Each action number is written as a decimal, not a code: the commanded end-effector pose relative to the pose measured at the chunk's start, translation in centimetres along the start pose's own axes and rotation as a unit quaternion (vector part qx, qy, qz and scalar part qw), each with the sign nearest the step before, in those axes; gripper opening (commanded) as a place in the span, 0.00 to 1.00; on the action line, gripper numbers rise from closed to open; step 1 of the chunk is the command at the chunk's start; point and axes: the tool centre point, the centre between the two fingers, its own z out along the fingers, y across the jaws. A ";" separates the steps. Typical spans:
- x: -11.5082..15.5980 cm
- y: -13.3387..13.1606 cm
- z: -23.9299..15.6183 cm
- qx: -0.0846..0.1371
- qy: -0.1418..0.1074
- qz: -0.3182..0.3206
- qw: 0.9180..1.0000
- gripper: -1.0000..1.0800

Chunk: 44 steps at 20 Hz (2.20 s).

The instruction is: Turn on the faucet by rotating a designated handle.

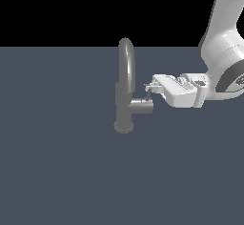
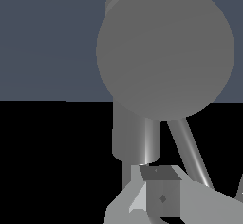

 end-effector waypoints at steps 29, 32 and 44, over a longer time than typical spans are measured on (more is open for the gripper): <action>5.8 5.5 0.1 -0.005 -0.003 -0.015 1.000 0.00; 7.0 5.1 0.0 -0.005 -0.003 -0.012 1.000 0.00; 11.5 3.8 -0.1 -0.002 -0.002 -0.001 1.000 0.00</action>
